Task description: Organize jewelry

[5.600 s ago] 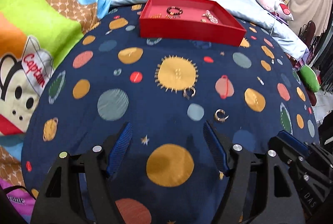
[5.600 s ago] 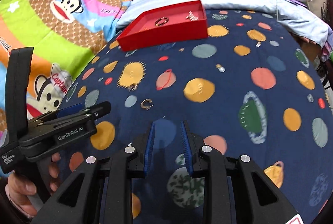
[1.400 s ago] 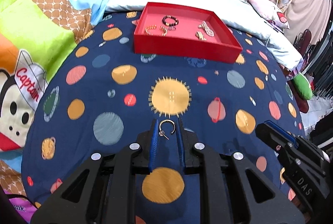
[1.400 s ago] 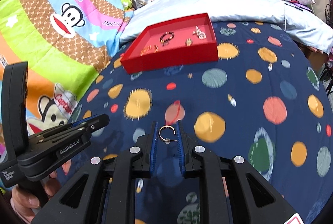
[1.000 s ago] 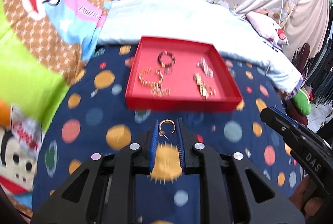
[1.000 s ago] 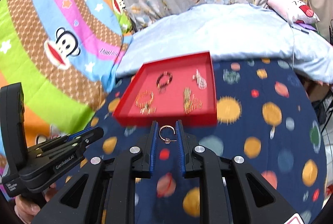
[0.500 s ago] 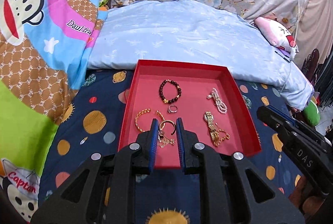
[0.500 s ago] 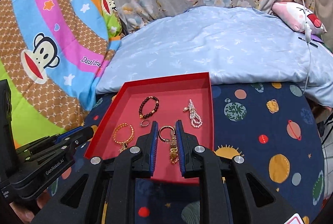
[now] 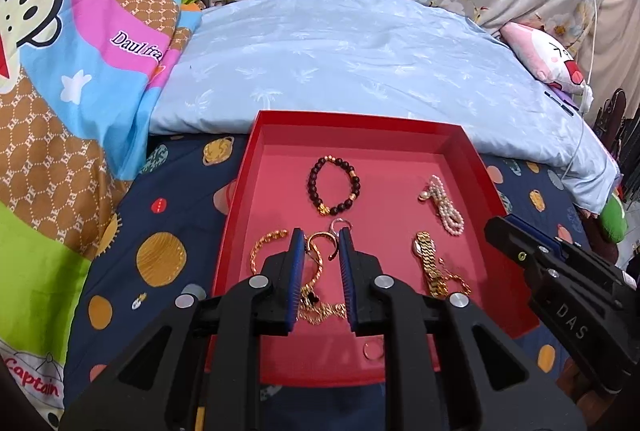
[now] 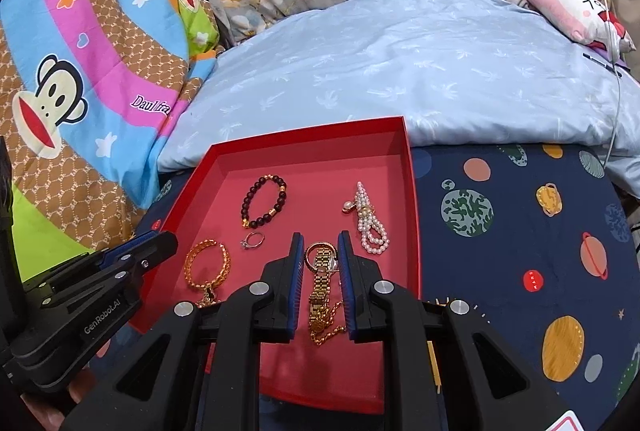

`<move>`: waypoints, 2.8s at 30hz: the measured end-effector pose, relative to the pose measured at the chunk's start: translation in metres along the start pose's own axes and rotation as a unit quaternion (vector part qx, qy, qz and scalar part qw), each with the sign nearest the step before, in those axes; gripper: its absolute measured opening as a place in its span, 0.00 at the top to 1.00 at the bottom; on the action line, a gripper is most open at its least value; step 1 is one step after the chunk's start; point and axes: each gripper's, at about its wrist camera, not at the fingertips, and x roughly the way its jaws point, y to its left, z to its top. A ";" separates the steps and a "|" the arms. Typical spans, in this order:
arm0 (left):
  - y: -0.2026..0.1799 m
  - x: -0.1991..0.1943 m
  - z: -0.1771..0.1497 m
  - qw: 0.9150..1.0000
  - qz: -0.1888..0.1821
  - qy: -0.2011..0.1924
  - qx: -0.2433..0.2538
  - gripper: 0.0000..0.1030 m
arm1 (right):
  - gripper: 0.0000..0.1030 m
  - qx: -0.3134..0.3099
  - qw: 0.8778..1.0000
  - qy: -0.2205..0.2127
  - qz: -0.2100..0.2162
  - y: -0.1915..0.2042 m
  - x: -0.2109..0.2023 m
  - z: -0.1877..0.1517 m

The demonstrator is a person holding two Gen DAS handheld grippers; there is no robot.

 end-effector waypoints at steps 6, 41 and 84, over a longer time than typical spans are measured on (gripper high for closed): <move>-0.001 0.010 0.002 1.000 0.005 0.000 0.007 0.83 | 0.85 0.003 1.000 0.003 -0.001 -0.002 0.008 0.003; -0.004 -0.071 -0.062 0.999 0.045 -0.018 -0.010 0.30 | 0.29 0.007 0.998 -0.031 -0.062 0.025 -0.086 -0.066; -0.005 -0.068 -0.121 0.993 0.108 -0.047 -0.010 0.15 | 0.24 -0.017 0.993 -0.036 -0.111 0.024 -0.089 -0.120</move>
